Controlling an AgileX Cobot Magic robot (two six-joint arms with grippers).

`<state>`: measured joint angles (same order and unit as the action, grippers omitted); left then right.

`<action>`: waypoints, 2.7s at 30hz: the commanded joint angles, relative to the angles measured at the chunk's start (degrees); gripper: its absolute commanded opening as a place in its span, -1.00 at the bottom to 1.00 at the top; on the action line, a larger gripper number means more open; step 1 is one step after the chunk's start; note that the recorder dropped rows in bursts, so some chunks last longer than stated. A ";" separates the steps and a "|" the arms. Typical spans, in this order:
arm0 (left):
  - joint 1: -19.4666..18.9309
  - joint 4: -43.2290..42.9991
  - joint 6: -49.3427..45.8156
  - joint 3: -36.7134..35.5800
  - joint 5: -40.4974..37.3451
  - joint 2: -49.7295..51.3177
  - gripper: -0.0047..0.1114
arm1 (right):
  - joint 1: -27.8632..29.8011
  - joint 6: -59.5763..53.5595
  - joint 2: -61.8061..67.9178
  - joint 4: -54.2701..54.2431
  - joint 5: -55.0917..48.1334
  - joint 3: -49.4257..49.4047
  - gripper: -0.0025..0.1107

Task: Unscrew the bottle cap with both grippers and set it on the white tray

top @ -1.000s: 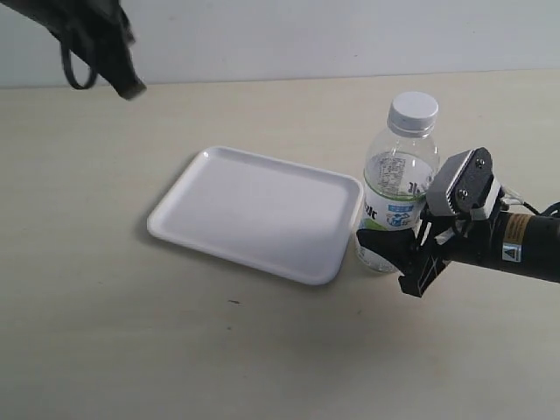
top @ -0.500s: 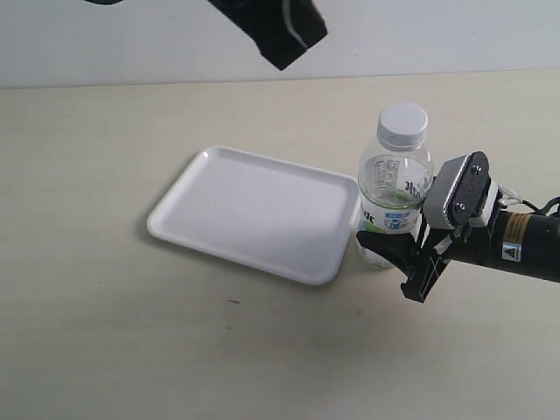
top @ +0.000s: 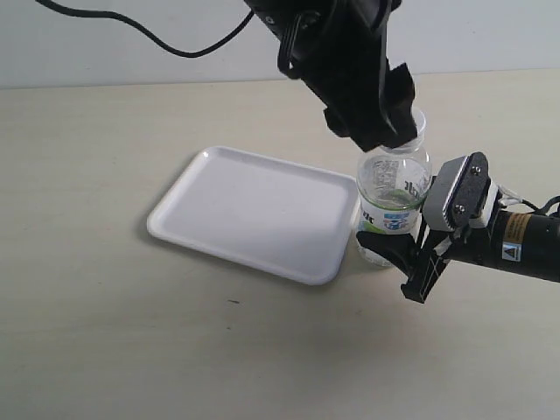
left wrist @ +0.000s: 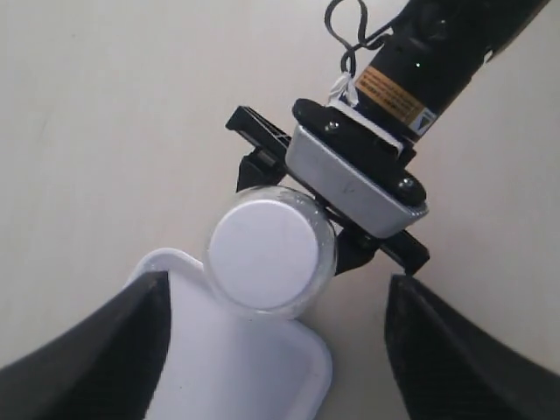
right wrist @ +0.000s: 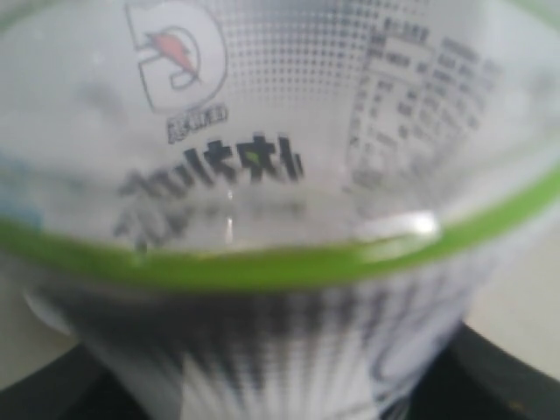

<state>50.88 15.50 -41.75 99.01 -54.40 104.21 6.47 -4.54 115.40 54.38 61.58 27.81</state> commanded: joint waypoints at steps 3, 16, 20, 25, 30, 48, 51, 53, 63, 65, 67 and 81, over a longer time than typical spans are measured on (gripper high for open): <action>2.41 -7.88 1.73 0.26 -0.15 1.63 0.24 | 0.18 -1.62 0.40 -0.36 -2.72 0.09 -0.96; 2.54 -8.47 3.42 0.26 6.20 3.70 0.24 | 0.18 -1.62 0.40 -0.36 -3.20 0.09 -0.96; 2.54 -6.92 3.42 0.26 6.62 3.70 0.24 | 0.18 -1.79 0.40 -0.36 -3.18 0.09 -0.96; 2.54 -4.12 3.42 0.26 6.75 4.30 0.24 | 0.18 -1.79 0.40 -0.36 -3.18 0.09 -0.96; 2.43 -4.31 3.42 0.26 6.52 4.45 0.24 | 0.18 -1.77 0.40 -0.36 -3.08 0.09 -0.96; 2.43 -4.31 3.82 0.26 6.29 4.45 -0.92 | 0.18 -1.77 0.40 -0.70 -3.08 0.09 -0.96; 2.43 -4.18 11.13 0.26 7.01 4.45 -0.92 | 0.18 -1.77 0.40 -0.81 -3.08 0.09 -0.96; 2.43 -4.18 21.63 0.26 7.80 4.45 -0.92 | 0.18 -1.77 0.40 -0.81 -3.08 0.09 -0.96; 2.43 -4.98 40.55 0.26 7.69 4.45 -0.91 | 0.18 -1.40 0.40 -0.83 -3.08 0.09 -0.96; 2.24 -5.93 40.16 1.00 7.59 4.45 -0.70 | 0.18 -1.40 0.40 -0.83 -3.08 0.09 -0.96; 2.24 -5.93 40.12 2.37 7.59 4.45 -0.31 | 0.18 -1.40 0.40 -0.83 -3.19 0.09 -0.96; 2.24 -6.23 10.82 10.01 -7.65 4.20 0.26 | 0.18 -1.52 0.40 -0.83 -4.77 0.09 -0.96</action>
<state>53.25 9.40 -19.11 107.55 -56.51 109.09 6.47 -5.20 115.40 53.44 61.05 27.81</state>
